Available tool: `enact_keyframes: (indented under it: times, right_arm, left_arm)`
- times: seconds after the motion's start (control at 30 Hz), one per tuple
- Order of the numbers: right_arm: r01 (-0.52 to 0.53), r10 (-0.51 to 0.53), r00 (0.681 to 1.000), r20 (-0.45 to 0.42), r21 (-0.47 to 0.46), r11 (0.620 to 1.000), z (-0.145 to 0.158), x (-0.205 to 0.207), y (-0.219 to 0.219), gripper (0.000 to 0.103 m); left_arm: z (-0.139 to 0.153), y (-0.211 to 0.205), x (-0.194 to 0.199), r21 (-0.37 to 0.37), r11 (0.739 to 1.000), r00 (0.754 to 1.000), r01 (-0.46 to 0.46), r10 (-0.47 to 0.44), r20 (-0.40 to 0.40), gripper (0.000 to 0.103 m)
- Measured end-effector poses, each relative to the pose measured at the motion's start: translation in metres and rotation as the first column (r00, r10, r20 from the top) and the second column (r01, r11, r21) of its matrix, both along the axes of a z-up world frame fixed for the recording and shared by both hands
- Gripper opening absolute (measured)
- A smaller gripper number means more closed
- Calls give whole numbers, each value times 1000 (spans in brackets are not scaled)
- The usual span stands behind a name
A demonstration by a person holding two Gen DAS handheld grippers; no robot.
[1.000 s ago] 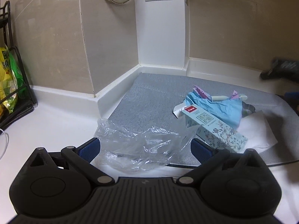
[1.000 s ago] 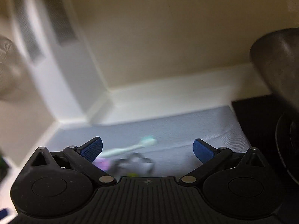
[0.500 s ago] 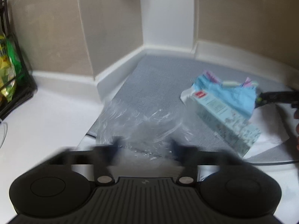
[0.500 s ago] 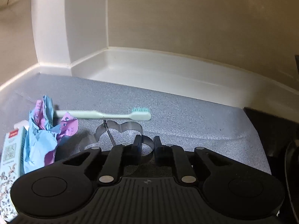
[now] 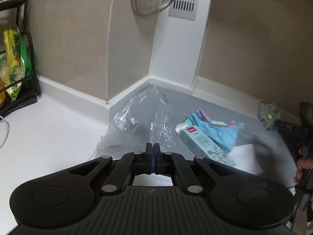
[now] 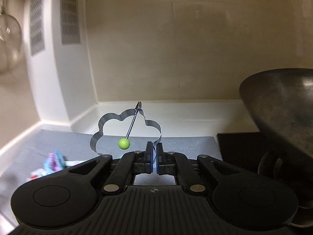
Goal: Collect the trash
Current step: 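Grasp the clear plastic bag with the left gripper while the right gripper grasps the metal egg ring, then carry the bag and metal ring down over the trash bin with both grippers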
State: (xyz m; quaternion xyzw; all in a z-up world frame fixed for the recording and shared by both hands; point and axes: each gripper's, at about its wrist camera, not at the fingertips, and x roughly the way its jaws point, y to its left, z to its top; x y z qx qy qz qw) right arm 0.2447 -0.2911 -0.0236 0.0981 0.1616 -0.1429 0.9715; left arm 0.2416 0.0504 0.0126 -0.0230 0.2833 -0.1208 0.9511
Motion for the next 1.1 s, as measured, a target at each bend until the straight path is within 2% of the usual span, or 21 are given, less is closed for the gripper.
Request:
enact_keyframes:
  times: [0.2, 0.3, 0.47, 0.67, 0.87, 1.0, 1.1]
  right_arm:
    - [-82, 81, 994, 71, 21, 996, 17, -58, 15, 3]
    - [-133, 132, 986, 102, 3, 991, 25, -91, 25, 3]
    - [-226, 227, 963, 145, -26, 974, 38, -147, 46, 3]
    - [-343, 344, 923, 173, -37, 939, 46, -199, 72, 3]
    - [-447, 447, 879, 168, -38, 894, 44, -254, 91, 3]
    - [-505, 503, 855, 126, -21, 863, 30, -285, 104, 3]
    - [-549, 548, 833, 71, -14, 836, 14, -303, 117, 3]
  left_arm:
    - [22, 12, -55, -14, 1000, 998, 12, -11, 63, 0]
    - [35, 25, -86, -35, 999, 996, -2, 5, 85, 0]
    - [55, 53, -144, -67, 998, 989, -22, 32, 145, 0]
    - [67, 81, -207, -79, 996, 985, -40, 53, 167, 0]
    - [59, 94, -266, -66, 997, 983, -33, 44, 179, 0]
    - [38, 92, -298, -46, 999, 989, -12, 19, 147, 0]
    - [15, 90, -313, -43, 999, 996, 4, 0, 92, 0]
